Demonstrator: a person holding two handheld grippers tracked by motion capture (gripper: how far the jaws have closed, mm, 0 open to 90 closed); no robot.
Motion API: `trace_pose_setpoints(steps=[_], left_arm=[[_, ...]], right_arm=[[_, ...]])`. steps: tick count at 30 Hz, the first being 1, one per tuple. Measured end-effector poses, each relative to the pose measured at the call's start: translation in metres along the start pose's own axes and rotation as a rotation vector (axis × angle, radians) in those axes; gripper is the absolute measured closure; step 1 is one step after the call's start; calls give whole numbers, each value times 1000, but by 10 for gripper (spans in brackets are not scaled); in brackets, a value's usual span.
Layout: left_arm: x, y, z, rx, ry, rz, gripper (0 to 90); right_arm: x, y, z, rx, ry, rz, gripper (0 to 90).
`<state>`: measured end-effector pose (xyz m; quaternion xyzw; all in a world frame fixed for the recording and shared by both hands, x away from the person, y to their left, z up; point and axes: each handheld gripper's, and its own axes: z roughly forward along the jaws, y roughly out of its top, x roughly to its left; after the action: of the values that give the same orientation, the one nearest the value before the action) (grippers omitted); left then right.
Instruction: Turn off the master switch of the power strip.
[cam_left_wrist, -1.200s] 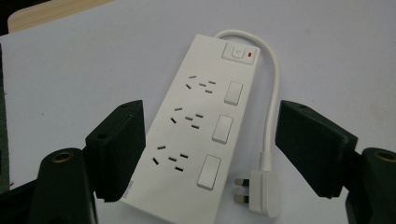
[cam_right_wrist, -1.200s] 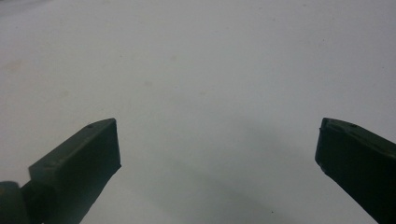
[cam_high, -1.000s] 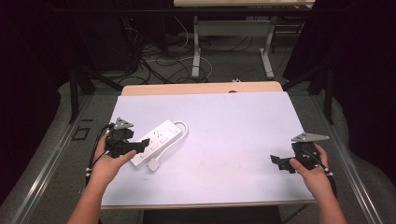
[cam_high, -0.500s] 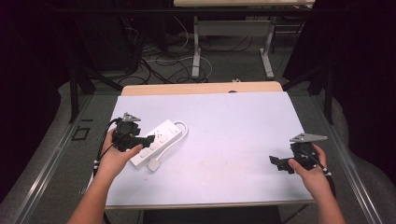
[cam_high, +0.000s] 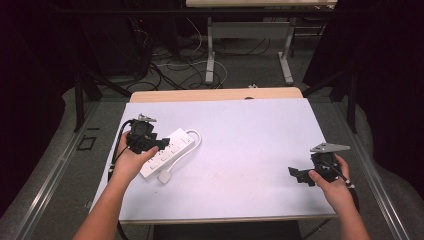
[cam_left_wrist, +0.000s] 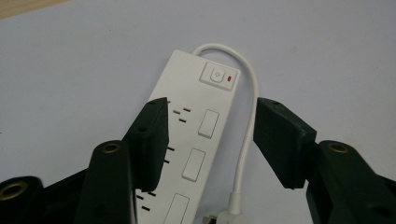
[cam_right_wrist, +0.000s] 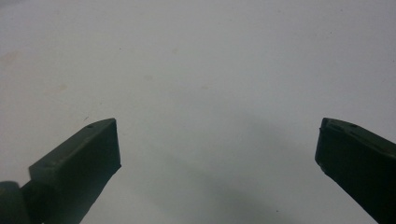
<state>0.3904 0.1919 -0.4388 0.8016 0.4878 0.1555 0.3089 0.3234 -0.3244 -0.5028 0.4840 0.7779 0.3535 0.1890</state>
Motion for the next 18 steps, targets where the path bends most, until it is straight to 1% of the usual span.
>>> trace_pose_setpoints(steps=[1, 2, 3, 4, 5, 7, 8, 9, 10, 12, 14, 15, 16, 18], left_arm=[[0, 1, 1, -3, -5, 0, 481], [-1, 2, 2, 6, -6, -9, 493], [0, 4, 3, 6, -2, 1, 505], [0, 4, 3, 6, -2, 1, 519], [-2, 5, 3, 12, -6, -27, 528], [0, 7, 4, 14, -14, -10, 558], [-1, 8, 5, 14, -16, -27, 567], [-1, 9, 6, 19, -18, -22, 577], [-2, 10, 8, 26, -21, -37, 587], [-1, 11, 9, 27, -23, -29, 602], [-2, 13, 12, 37, -23, -31, 623], [-2, 14, 13, 41, -24, -23, 631], [-2, 15, 15, 47, -28, -27, 641], [-3, 17, 18, 54, -25, -22, 662]], right_arm=[[0, 0, 0, 0, -1, 0, 0], [0, 0, 0, 2, 0, 1, 0], [0, 0, 0, 1, 4, 1, 0], [1, 0, 1, 1, 2, 5, 0], [1, 0, 1, 1, 2, 5, 0], [0, 0, 1, 0, 2, 0, 0], [0, 0, 1, 1, 2, 1, 0], [0, 0, 1, 0, 2, 3, 0], [0, 0, 1, 0, 2, 4, 0], [0, 0, 1, 0, 1, 1, 0], [1, 0, 1, 3, 3, 6, 0], [1, 0, 1, 3, 6, 8, 0], [1, 0, 2, 4, 7, 9, 0], [1, 0, 2, 4, 4, 7, 0]])
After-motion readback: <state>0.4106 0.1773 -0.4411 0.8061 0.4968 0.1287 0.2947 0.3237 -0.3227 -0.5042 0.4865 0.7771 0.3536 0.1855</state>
